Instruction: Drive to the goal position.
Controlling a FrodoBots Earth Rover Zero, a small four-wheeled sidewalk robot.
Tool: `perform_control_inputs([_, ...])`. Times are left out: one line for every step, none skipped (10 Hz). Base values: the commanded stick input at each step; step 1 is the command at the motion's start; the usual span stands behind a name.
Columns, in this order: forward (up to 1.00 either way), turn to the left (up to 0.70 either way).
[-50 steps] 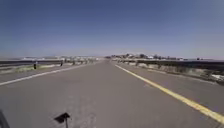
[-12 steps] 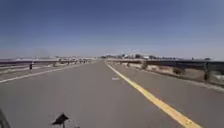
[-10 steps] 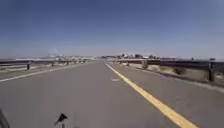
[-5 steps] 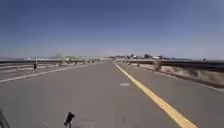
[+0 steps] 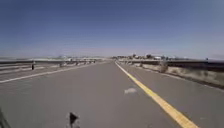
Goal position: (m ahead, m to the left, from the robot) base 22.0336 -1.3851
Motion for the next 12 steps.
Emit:
perform_control_inputs([1.0, 0.0])
perform_control_inputs([1.0, 0.0])
perform_control_inputs([1.0, 0.0])
perform_control_inputs([1.0, 0.0])
perform_control_inputs([1.0, 0.0])
perform_control_inputs([1.0, 0.0])
perform_control_inputs([1.0, 0.0])
perform_control_inputs([1.0, 0.0])
perform_control_inputs([1.0, 0.0])
perform_control_inputs([1.0, 0.0])
perform_control_inputs([1.0, 0.0])
perform_control_inputs([1.0, 0.0])
